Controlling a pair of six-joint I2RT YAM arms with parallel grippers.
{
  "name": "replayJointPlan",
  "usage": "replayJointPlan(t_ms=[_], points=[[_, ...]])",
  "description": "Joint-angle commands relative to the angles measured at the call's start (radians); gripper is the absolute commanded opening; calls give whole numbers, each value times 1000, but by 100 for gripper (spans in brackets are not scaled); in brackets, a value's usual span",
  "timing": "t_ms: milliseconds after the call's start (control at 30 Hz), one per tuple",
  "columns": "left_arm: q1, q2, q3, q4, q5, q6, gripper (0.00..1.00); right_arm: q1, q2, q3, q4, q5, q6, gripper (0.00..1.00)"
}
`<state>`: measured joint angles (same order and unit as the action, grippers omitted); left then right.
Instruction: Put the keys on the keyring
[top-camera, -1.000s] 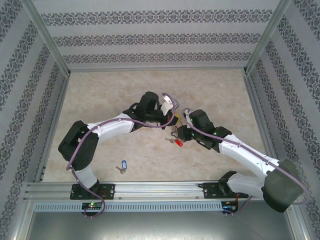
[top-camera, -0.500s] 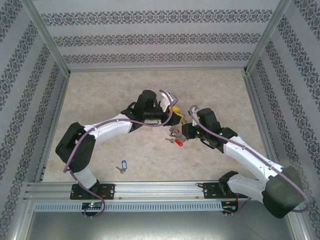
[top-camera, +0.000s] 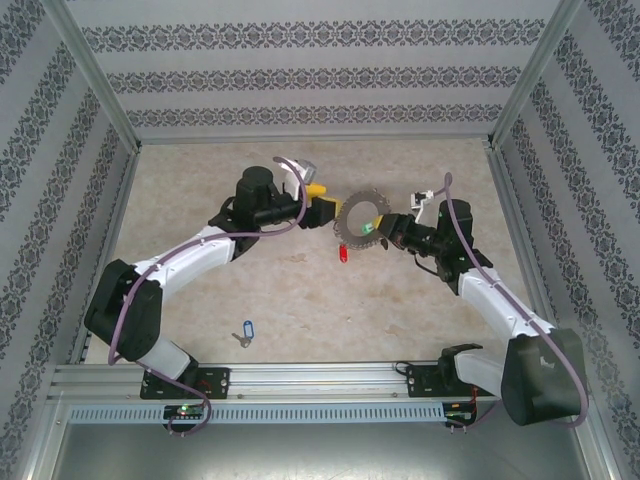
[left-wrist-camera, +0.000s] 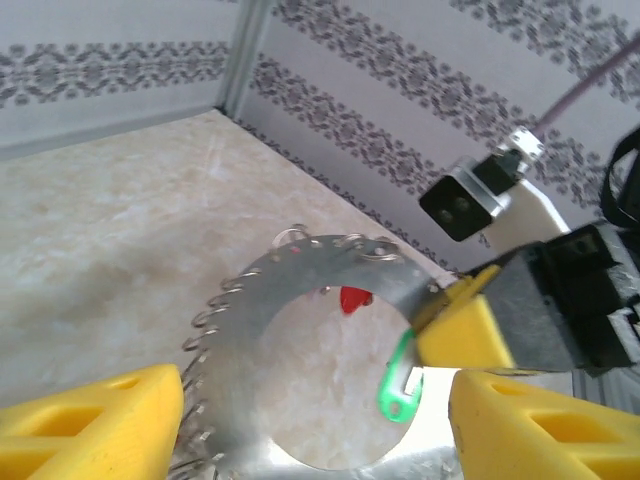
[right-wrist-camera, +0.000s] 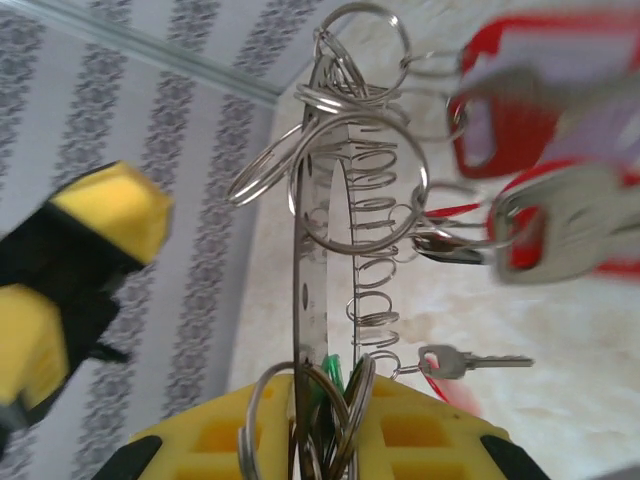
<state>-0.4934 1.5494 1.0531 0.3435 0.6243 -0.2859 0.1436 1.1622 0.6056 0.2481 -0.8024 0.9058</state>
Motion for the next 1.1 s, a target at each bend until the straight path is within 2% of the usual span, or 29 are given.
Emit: replayJointPlan(t_ms=[0,100,333,500,600,900,1067], points=[[64,-4,34,-78,48,-137,73,-8,3,63,183,-167,129,2],[111,21,83,-155,138,-198,72,-10,15,91,177,-191,129,2],[113,86,252,-444,191,-100,76,-10,64,128,193,-233,145,2],[111,122,324,-534,279,-31,75,-10,77,155,190,-266,144,1],[112,144,355,-603,264,1,75,-9,85,170,186,-288,143,1],[110,190,399,-607,383,8,75,2,133,230,162,-377,125,1],[112,207,419,-585,483,-3,62,9,154,247,146,-397,101,1]])
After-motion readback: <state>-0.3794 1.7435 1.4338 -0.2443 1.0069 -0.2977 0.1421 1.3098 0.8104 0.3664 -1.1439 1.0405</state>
